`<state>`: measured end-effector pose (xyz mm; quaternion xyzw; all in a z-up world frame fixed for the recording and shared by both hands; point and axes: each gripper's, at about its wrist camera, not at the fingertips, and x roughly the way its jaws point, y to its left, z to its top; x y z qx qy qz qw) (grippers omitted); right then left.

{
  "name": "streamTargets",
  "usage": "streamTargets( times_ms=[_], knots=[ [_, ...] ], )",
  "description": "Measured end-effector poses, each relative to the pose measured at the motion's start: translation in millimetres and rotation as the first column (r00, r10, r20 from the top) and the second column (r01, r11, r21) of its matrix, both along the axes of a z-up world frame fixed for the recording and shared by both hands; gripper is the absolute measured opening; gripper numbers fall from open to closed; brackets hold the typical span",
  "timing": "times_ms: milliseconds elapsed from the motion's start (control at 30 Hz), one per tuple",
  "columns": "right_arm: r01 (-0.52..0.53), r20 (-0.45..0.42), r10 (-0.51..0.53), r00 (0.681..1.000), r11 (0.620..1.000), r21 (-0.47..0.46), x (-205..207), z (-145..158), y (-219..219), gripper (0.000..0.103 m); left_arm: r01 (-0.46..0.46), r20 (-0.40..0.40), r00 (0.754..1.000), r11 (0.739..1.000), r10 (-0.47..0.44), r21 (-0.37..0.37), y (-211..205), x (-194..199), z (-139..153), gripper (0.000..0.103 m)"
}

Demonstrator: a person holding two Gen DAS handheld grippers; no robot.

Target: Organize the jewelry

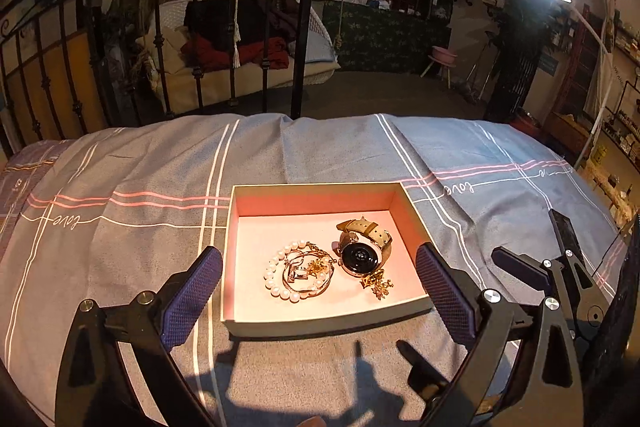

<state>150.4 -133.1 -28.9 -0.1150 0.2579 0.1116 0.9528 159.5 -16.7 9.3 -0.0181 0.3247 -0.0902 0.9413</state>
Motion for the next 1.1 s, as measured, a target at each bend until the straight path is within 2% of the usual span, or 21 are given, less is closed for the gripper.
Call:
streamTargets(
  times_ms=[133, 233, 400, 1100],
  knots=[
    [0.069, 0.125, -0.08, 0.989, 0.993, 0.092, -30.0, 3.5, -24.1, 0.097, -0.038, 0.127, 0.991, 0.999, 0.04, -0.02, 6.8, -45.6, 0.0, 0.096],
    [0.101, 0.205, -0.13, 0.97, 0.984, 0.149, -44.2, 10.7, -37.0, 0.097, -0.057, 0.2, 0.978, 0.998, 0.056, 0.003, 8.2, -65.5, -1.1, 0.096],
    [0.095, 0.287, -0.151, 0.946, 0.975, 0.199, -60.9, 23.5, -43.6, 0.097, -0.086, 0.236, 0.968, 0.996, 0.084, -0.001, 14.4, -77.1, 0.2, 0.096],
    [0.088, 0.27, -0.147, 0.952, 0.972, 0.217, -65.6, 28.8, -45.6, 0.097, -0.087, 0.219, 0.972, 0.996, 0.08, 0.021, 11.4, -79.8, -5.0, 0.096]
  ],
)
